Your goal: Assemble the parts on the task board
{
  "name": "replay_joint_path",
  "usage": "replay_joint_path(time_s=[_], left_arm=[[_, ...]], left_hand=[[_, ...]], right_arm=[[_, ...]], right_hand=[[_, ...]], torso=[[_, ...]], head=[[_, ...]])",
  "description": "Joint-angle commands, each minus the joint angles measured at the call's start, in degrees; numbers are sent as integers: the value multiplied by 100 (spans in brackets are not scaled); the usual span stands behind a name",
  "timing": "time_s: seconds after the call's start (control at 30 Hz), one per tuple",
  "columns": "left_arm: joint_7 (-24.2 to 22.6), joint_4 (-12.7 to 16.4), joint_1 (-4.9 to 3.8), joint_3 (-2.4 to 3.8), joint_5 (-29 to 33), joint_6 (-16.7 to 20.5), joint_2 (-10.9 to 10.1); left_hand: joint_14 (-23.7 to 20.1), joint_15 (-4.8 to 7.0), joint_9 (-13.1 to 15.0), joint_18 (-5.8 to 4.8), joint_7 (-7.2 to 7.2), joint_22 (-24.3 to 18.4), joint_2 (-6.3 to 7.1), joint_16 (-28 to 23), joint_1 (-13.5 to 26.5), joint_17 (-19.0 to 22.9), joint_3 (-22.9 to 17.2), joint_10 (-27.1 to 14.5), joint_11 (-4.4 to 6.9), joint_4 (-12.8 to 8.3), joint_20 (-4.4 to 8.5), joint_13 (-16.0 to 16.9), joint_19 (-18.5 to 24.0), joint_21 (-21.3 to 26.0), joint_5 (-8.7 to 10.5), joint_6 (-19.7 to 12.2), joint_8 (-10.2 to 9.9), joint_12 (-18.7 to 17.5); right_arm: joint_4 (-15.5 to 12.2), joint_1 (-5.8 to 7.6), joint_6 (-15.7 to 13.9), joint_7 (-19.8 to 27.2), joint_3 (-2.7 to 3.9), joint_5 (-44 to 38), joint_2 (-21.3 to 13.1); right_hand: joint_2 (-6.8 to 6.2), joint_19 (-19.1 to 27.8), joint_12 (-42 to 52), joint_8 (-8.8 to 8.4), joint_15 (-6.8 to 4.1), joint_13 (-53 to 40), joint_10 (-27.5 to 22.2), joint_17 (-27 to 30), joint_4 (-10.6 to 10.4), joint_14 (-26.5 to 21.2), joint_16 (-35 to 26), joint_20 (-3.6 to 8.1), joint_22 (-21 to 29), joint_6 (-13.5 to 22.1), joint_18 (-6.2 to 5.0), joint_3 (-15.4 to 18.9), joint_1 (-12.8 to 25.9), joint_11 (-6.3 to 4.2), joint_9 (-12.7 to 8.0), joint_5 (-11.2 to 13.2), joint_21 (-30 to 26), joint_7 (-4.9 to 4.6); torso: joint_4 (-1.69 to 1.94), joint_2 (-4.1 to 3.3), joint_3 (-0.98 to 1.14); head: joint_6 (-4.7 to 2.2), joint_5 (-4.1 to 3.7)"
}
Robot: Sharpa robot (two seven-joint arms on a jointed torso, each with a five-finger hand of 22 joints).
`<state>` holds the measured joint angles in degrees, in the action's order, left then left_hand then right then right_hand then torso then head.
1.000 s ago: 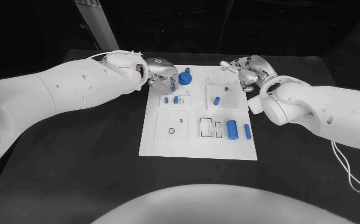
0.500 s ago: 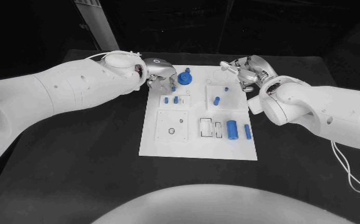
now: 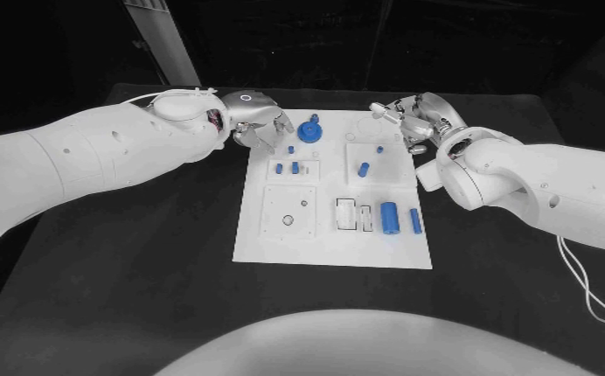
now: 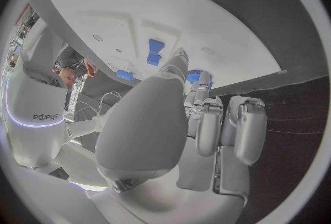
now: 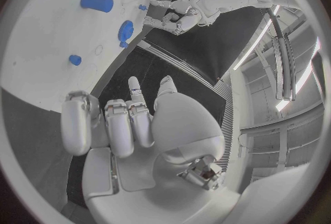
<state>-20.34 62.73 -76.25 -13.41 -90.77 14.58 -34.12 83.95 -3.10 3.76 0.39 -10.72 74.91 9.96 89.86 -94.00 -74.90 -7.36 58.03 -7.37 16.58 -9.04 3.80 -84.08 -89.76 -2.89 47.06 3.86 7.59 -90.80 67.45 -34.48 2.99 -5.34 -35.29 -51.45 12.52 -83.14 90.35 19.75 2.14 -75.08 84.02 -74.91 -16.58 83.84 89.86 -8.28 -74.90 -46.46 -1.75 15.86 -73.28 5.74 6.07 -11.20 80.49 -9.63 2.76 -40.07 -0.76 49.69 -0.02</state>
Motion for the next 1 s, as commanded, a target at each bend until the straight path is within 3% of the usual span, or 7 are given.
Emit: replay_joint_path(time_s=[0.03,0.17,0.3,0.37,0.47,0.7,1.0], left_arm=[[-47,112,-25,1,425,697,-136],[-329,234,-41,1,1436,1109,-324],[-707,361,-52,1,2830,1373,-452],[-945,456,-55,1,3550,1492,-506],[-1375,633,-57,0,4749,1637,-573],[-2234,948,-35,0,6945,1495,-630],[-2895,1204,38,0,7991,733,-652]], left_hand=[[514,-34,20,18,-22,1428,-2,-95,-9,-1288,-62,-70,-13,-7,-33,3,-420,136,-21,22,70,63],[47,-19,29,250,-26,1067,-21,-681,-50,-299,-129,-143,-13,-8,-22,1,305,869,-30,74,156,192],[-596,-8,34,507,-28,541,-127,-1566,-166,899,-260,-315,-17,-3,-5,4,1180,1933,-128,96,237,325],[-1159,-10,38,701,-26,101,-152,-2239,-172,1715,-292,-339,-19,-11,-8,5,1915,2829,-204,109,280,401],[-2345,-26,54,1004,-13,-786,-259,-3644,-9,3255,-271,-339,-20,-6,-28,4,3243,4596,-288,194,388,548],[-3779,-323,41,886,-101,-1497,-481,-4631,875,4020,133,-574,-130,-82,-251,4,4166,5898,-928,134,500,795],[-5379,-763,23,720,-328,-2341,-683,-5240,2110,4943,1034,-1431,-433,22,-630,21,5462,7298,-1329,-414,608,1102]], right_arm=[[-8,7,-4,55,2,-204,-23],[-39,9,-35,75,4,-495,-86],[-19,18,-34,57,10,-928,-154],[29,29,-24,56,12,-1234,-179],[177,41,-10,45,13,-1947,-196],[436,45,45,-9,9,-3163,-194],[560,38,288,-112,5,-4206,-162]], right_hand=[[-3,-30,-35,-13,-32,-1492,598,-1509,5,616,14,24,-923,-3,-99,28,-119,-27,-18,-9,18,-14],[11,-66,-203,-18,-39,-1261,343,-1509,-4,616,14,29,-952,-6,-89,59,-259,-34,-43,-13,49,-8],[23,-237,-1806,-16,-59,572,-1609,-1509,19,616,14,58,-1101,-16,-26,62,-544,-60,-69,36,278,5],[30,-324,-3282,-16,-77,2066,-2969,-1509,15,616,14,75,-1176,-23,7,22,-800,-65,-81,131,397,12],[10,-433,-4388,-11,-112,3041,-3348,-1509,34,616,14,97,-1268,-61,54,-51,-1195,-80,-92,449,550,20],[-233,-486,-6295,-120,3,4964,-3343,-1509,27,616,14,31,-1299,-185,68,-109,-1665,63,-145,830,604,-55],[-509,-468,-7034,-422,37,5858,-3353,-1509,96,616,14,-21,-1270,-90,56,-163,-1799,108,-218,847,559,-30]], torso=[[6,8,2],[7,9,5],[-2,17,-5],[7,17,-11],[2,-2,-7],[-19,-15,-5],[-4,-9,0]], head=[[-8,-3],[-21,-10],[-38,-27],[-60,-83],[-113,-165],[-218,-361],[-284,-537]])
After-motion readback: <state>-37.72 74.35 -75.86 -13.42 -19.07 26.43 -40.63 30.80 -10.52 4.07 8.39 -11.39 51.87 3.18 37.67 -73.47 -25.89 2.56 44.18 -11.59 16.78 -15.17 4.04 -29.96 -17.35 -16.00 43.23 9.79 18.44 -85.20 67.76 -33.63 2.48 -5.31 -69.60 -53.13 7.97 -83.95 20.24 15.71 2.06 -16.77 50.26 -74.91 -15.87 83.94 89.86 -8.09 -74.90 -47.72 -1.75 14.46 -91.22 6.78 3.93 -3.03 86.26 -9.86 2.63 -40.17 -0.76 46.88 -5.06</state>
